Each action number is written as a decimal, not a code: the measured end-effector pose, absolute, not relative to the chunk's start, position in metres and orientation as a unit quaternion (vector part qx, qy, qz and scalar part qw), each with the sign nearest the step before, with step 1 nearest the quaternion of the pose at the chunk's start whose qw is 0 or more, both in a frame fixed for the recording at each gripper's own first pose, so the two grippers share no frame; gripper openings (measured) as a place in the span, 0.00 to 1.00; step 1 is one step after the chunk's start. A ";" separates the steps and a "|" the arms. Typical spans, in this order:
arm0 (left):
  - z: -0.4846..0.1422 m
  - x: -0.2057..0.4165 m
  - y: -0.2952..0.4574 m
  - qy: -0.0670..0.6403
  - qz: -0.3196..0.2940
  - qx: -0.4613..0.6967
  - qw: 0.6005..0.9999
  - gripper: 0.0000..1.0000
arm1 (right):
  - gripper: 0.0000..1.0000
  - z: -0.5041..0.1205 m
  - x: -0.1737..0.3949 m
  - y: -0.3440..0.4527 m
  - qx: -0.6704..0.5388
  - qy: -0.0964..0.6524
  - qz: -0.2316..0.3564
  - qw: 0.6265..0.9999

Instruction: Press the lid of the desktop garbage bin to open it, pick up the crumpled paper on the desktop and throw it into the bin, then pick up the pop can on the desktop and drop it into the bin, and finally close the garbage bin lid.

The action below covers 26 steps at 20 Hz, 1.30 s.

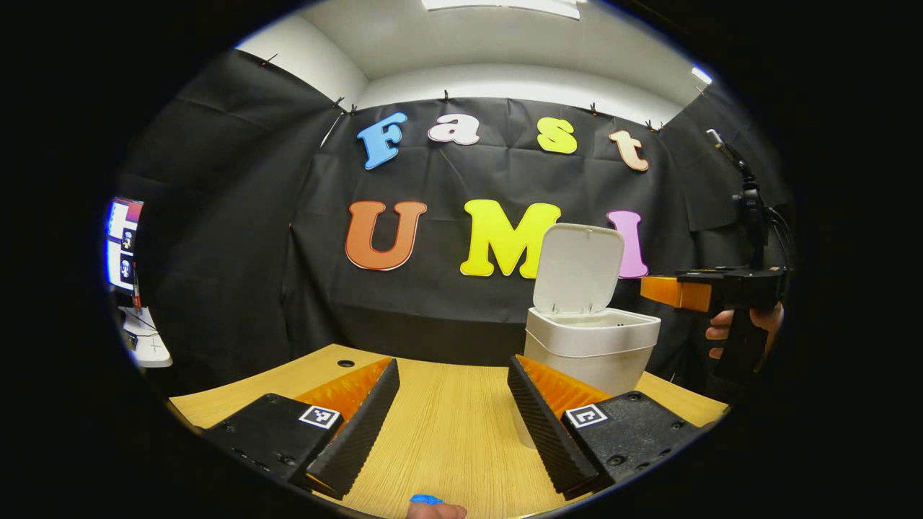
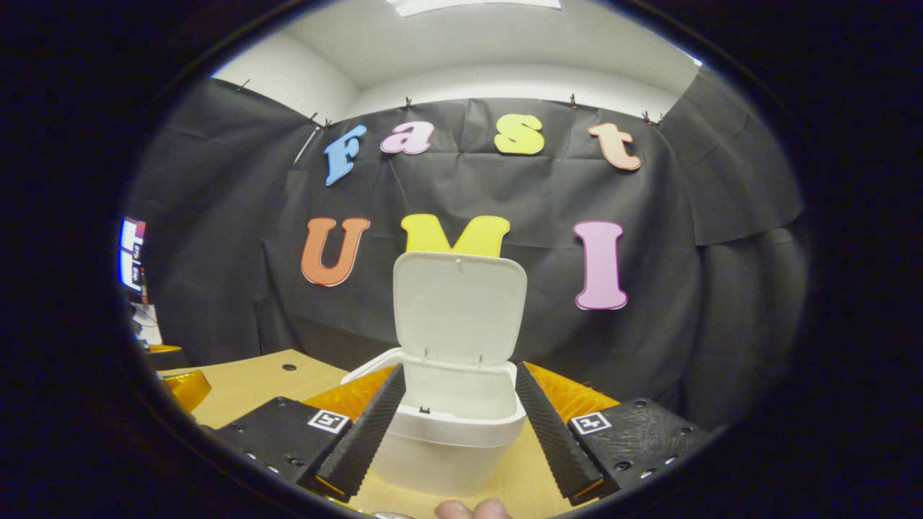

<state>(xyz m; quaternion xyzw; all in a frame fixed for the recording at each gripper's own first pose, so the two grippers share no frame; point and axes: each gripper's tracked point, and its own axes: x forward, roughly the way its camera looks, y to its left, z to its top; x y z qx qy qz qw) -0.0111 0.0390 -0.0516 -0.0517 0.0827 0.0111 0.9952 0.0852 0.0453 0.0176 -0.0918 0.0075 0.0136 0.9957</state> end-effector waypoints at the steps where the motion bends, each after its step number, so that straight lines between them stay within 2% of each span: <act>1: -0.053 -0.013 0.039 0.085 0.009 -0.050 0.995 0.97 | 0.98 0.016 0.080 0.045 -0.090 0.006 0.015 0.996; 5: -0.064 -0.024 0.049 0.095 0.012 -0.040 0.995 0.97 | 0.93 0.014 0.055 0.041 -0.099 -0.010 0.017 0.995; 6: -0.067 -0.026 0.051 0.099 0.013 -0.041 0.994 0.98 | 0.95 0.013 0.049 0.040 -0.100 -0.016 0.018 0.995; 10: -0.082 -0.039 0.053 0.113 0.014 -0.035 0.993 0.98 | 0.93 -0.001 0.026 0.033 -0.117 -0.032 0.024 0.992; 12: -0.096 -0.050 0.059 0.123 0.020 -0.033 0.992 0.97 | 0.97 -0.010 0.017 0.025 -0.129 -0.039 0.021 0.991; 18: -0.164 -0.084 0.057 0.202 0.025 -0.080 0.976 0.98 | 0.95 -0.035 -0.005 0.006 -0.114 -0.042 0.013 0.992; 22: -0.205 -0.103 0.057 0.250 0.029 -0.059 0.966 0.98 | 0.95 -0.068 -0.012 -0.006 -0.120 -0.019 0.004 0.993; 23: -0.213 -0.105 0.058 0.259 0.029 -0.058 0.964 0.98 | 0.98 -0.075 -0.012 -0.008 -0.117 -0.012 0.005 0.993; 26: -0.235 -0.108 0.056 0.288 0.030 -0.057 0.955 0.98 | 0.95 -0.095 -0.014 -0.015 -0.111 0.006 0.006 0.994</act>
